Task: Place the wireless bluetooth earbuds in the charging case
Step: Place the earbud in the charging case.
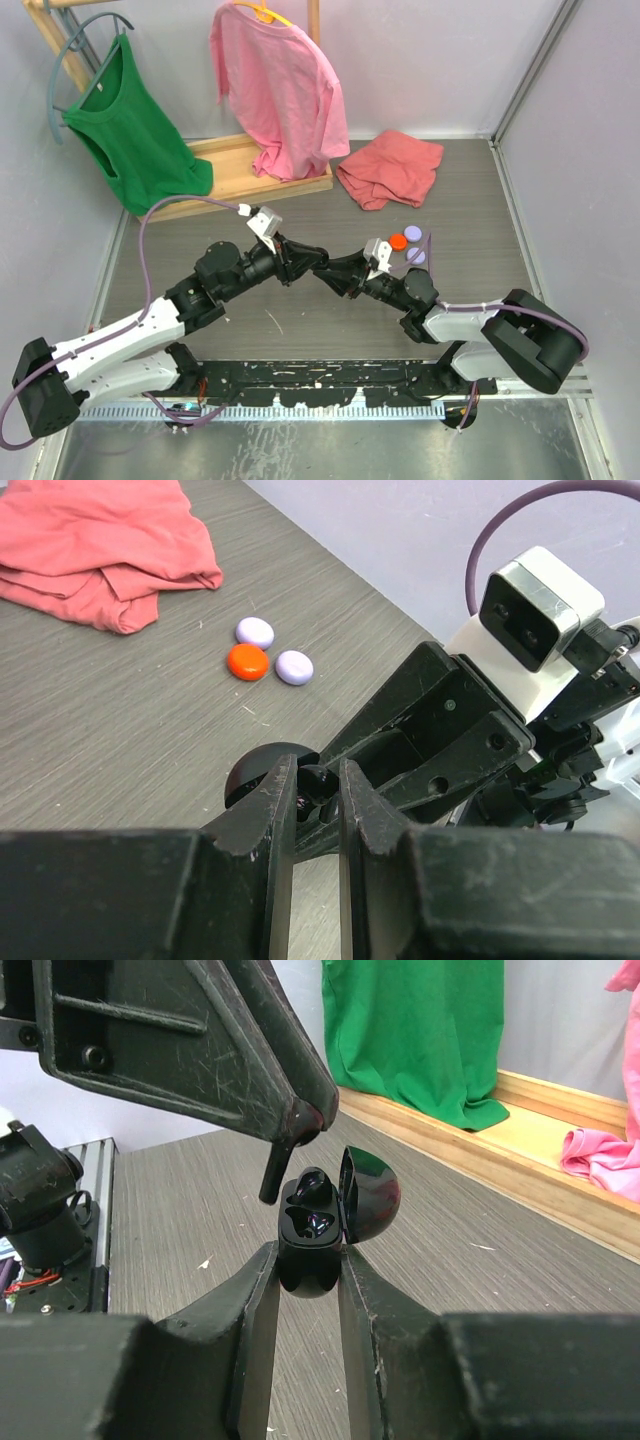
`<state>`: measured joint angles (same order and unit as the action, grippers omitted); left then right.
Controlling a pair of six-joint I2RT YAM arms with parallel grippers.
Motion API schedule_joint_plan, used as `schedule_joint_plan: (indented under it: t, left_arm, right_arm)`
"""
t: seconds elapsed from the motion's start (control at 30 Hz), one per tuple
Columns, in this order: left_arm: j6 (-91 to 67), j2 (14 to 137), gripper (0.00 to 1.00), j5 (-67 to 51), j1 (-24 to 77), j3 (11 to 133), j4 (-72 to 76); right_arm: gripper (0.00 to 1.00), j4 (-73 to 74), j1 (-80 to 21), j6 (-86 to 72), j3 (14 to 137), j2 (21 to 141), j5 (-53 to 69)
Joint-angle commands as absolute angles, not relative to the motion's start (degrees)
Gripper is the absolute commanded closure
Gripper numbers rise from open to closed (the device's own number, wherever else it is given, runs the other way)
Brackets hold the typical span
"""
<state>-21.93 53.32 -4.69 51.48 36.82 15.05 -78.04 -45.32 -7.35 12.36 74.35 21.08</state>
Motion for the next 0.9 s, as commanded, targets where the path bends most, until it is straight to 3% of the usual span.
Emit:
schedule_joint_plan:
  t: [0.0,0.87]
  left_arm:
    - [-19.47,53.64,0.90,-2.60,52.48,36.85,20.26]
    - [-16.49,53.53,0.89,2.38,54.66,36.96,23.11]
  right_arm:
    - [0.99,-83.15,-45.65,-7.28,13.27,72.52,20.50]
    - [0.99,-83.17,-45.71,-7.00,12.70,70.93,20.92]
